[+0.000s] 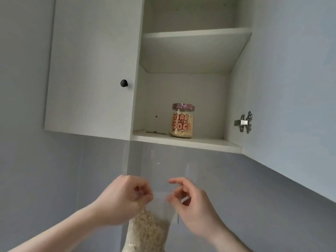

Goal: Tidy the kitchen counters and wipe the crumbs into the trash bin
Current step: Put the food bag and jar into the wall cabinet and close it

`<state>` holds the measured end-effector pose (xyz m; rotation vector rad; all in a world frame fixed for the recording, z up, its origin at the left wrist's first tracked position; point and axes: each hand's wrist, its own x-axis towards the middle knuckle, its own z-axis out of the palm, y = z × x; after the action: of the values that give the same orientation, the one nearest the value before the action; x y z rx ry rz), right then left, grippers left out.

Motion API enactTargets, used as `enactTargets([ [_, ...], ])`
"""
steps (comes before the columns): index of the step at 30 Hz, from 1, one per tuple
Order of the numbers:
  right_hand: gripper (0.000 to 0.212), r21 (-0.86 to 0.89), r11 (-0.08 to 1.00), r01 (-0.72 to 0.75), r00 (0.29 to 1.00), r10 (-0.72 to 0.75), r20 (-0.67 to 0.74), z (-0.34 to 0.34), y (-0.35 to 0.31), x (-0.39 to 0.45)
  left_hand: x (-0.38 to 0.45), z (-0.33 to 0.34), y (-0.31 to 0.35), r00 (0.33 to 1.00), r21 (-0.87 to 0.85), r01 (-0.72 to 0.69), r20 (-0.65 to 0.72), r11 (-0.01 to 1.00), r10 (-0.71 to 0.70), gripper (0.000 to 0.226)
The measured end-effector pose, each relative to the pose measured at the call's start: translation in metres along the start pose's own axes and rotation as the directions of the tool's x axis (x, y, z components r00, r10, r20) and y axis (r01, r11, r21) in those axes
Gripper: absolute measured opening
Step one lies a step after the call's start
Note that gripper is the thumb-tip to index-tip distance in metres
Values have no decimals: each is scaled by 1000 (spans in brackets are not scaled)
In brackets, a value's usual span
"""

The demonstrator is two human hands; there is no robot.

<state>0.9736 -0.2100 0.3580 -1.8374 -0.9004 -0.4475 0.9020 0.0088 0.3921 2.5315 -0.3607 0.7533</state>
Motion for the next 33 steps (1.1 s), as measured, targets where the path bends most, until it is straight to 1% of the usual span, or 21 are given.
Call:
enactTargets([
  [3,3,11,1000,3,999,-2,-47,-10,-14,28,28,-30,19,995,13,-5,-103,1000,7,21],
  [5,10,8,999,39,995,-38,-88,-17,-24,49,45,-49,27,993,13,-10,-121,1000,12,22],
  [9,12,7,992,127,972,-124,-199,-28,-49,85,70,-82,34,1000,25,-8,-27,1000,8,14],
  [12,16,-78,977,198,952,-210,-223,-36,-63,104,83,-94,34,1000,51,-30,9,998,29,10],
  [14,16,-143,964,223,940,-251,-231,-44,-72,115,92,-96,36,999,71,-38,-32,997,40,10],
  [16,17,-199,950,242,925,-288,-247,-51,-76,126,102,-97,40,993,85,-39,-108,996,49,12],
  [19,18,-221,950,221,917,-279,-285,-60,-77,145,120,-101,48,980,65,-41,-190,997,53,14],
  [20,19,-211,955,209,917,-267,-297,-63,-76,151,126,-103,51,975,60,-43,-215,997,55,15],
  [22,20,-123,974,188,928,-217,-301,-68,-73,159,139,-108,56,964,65,-54,-257,996,69,15],
  [25,22,13,985,173,950,-163,-267,-70,-71,162,157,-117,60,951,92,-92,-286,992,115,17],
  [27,16,50,980,190,948,-170,-270,-70,-70,164,168,-122,62,945,111,-113,-295,987,141,18],
  [29,10,109,972,206,932,-161,-325,-72,-74,169,176,-127,65,939,154,-134,-296,979,175,15],
  [31,14,168,970,178,911,-97,-402,-73,-79,178,183,-131,71,930,207,-142,-306,968,202,14],
  [33,15,206,967,148,879,-33,-475,-73,-87,190,192,-133,75,928,234,-121,-317,965,194,14],
])
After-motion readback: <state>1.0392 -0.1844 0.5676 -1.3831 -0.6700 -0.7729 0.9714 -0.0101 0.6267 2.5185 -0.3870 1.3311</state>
